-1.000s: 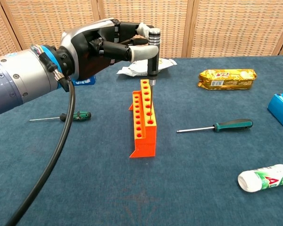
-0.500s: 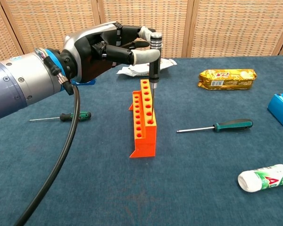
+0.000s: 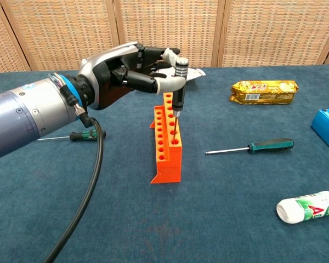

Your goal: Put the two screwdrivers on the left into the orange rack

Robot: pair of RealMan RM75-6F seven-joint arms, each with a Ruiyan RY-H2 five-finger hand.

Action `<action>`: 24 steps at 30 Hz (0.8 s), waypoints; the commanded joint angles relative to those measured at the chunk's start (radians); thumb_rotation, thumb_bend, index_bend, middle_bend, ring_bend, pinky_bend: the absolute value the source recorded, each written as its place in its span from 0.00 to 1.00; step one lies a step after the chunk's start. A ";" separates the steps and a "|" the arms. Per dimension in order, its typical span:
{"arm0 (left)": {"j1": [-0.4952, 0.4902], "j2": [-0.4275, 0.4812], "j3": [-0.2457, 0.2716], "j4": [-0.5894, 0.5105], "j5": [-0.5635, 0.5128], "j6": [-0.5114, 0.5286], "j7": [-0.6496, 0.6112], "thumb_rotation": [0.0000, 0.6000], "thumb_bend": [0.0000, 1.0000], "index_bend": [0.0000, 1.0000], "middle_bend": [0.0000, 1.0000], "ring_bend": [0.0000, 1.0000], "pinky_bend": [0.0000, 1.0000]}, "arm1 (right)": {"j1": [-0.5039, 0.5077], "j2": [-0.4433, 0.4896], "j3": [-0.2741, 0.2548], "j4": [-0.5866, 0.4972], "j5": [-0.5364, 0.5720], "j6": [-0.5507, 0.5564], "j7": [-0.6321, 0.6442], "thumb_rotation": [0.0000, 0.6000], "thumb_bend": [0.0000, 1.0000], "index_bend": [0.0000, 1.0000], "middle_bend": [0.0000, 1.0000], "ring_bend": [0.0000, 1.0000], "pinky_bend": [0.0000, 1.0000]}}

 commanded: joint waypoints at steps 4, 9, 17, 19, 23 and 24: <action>0.001 -0.024 0.013 0.027 0.005 0.002 0.010 1.00 0.44 0.67 0.00 0.00 0.00 | 0.001 0.000 0.000 0.001 -0.001 -0.002 0.002 1.00 0.00 0.00 0.00 0.00 0.00; 0.006 -0.045 0.022 0.052 0.010 0.000 -0.006 1.00 0.44 0.67 0.00 0.00 0.00 | 0.001 0.001 0.000 0.002 -0.001 -0.003 0.006 1.00 0.00 0.00 0.00 0.00 0.00; 0.015 -0.074 0.036 0.094 0.018 -0.004 -0.035 1.00 0.44 0.67 0.00 0.00 0.00 | 0.002 0.003 0.002 0.006 0.002 -0.006 0.014 1.00 0.00 0.00 0.00 0.00 0.00; 0.015 -0.082 0.036 0.109 0.021 -0.004 -0.040 1.00 0.44 0.67 0.00 0.00 0.00 | 0.002 0.003 0.002 0.007 0.003 -0.008 0.017 1.00 0.00 0.00 0.00 0.00 0.00; 0.016 -0.088 0.036 0.120 0.031 -0.003 -0.041 1.00 0.44 0.67 0.00 0.00 0.00 | 0.004 0.003 0.001 0.007 0.003 -0.011 0.017 1.00 0.00 0.00 0.00 0.00 0.00; 0.016 -0.088 0.035 0.121 0.031 -0.004 -0.041 1.00 0.44 0.67 0.00 0.00 0.00 | 0.004 0.003 0.001 0.007 0.003 -0.012 0.017 1.00 0.00 0.00 0.00 0.00 0.00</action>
